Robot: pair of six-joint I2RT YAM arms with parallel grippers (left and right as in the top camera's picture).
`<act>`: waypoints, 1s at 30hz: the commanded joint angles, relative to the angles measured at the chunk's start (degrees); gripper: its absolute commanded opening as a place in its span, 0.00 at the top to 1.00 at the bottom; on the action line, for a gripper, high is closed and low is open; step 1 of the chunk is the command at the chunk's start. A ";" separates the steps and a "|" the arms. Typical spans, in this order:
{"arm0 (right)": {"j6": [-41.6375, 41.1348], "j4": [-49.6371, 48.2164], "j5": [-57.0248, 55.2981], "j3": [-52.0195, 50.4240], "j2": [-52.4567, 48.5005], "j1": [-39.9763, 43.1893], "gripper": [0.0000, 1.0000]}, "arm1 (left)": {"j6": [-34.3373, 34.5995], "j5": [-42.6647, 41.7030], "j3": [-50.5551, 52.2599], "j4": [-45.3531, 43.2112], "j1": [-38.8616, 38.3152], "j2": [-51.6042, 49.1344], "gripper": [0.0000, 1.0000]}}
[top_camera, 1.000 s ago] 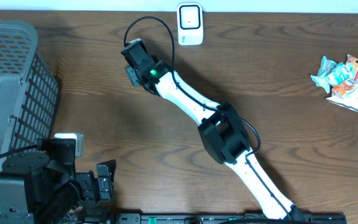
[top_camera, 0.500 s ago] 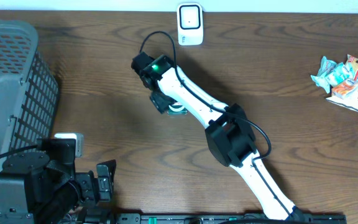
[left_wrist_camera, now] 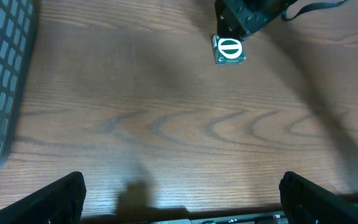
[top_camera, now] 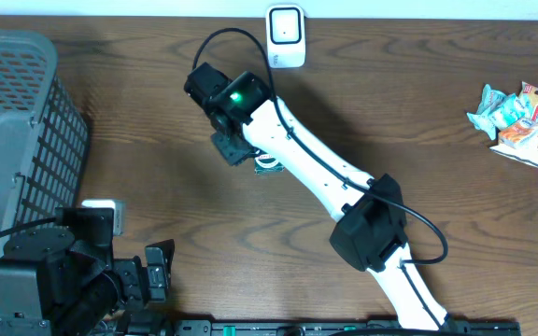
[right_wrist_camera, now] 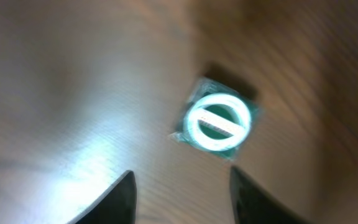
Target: Scan the item barcode
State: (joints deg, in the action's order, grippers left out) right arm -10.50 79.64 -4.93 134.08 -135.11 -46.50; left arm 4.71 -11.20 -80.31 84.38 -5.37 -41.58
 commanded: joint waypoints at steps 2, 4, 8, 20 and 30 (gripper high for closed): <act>-3.13 -2.54 6.12 -2.03 -2.19 -0.76 0.91 | 0.31 0.57 -0.15 0.02 -0.02 -0.11 0.02; -6.03 -4.33 6.14 -3.41 -2.95 -0.81 0.93 | 0.31 0.55 -0.15 0.02 -0.02 -0.11 0.02; -6.97 -5.90 5.42 -6.56 -4.02 -0.57 0.98 | 0.31 0.57 -0.15 0.02 -0.02 -0.11 0.02; -15.17 -11.72 -4.61 -17.00 -4.02 2.05 0.98 | 0.31 0.57 -0.15 0.02 -0.02 -0.11 0.02; -15.17 -3.26 -6.91 -14.60 -2.10 7.08 0.99 | 0.31 0.55 -0.15 0.02 -0.02 -0.11 0.03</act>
State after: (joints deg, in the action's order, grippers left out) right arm -24.58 75.50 -9.78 117.78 -138.41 -40.93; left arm 4.71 -11.22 -80.31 84.40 -5.37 -41.58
